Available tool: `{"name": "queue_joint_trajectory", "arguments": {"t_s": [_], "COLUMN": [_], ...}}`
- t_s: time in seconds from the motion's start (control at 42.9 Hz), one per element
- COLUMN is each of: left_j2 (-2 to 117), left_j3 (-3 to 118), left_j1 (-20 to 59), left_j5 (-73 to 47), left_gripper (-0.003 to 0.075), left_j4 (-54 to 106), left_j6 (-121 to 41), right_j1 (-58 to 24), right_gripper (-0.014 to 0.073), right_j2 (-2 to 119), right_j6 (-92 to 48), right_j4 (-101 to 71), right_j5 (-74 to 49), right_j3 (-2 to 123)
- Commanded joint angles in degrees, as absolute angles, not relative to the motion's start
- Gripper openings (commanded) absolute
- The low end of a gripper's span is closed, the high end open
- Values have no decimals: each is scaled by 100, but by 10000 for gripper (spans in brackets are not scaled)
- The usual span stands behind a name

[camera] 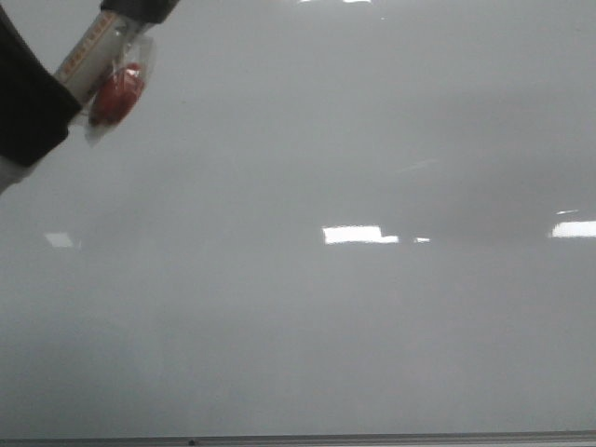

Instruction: Write number 7 on whiteboard

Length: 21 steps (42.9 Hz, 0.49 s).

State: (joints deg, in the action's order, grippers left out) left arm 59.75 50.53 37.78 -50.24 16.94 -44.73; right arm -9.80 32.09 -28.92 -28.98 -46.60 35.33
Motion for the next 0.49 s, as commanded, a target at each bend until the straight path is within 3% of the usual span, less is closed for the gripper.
{"name": "queue_joint_trajectory", "arguments": {"t_s": [0.0, 0.21, 0.466], "left_j2": [5873, 5873, 5873], "left_j3": [5244, 5244, 5244], "left_j1": [4018, 4302, 4351], "left_j5": [-4858, -4810, -4725], "left_gripper": [27, 27, 27], "left_j4": [1829, 1839, 1840], "left_j6": [-4477, -4656, -4776], "right_j1": [-1330, -2102, -2995], "right_gripper": [526, 526, 526], "right_j2": [3795, 4989, 6429], "right_j6": [-4164, -5530, -5790], "right_j4": [-4054, -5223, -5350], "right_j5": [-5216, -5453, -5491], "right_j3": [4147, 4926, 5985]}}
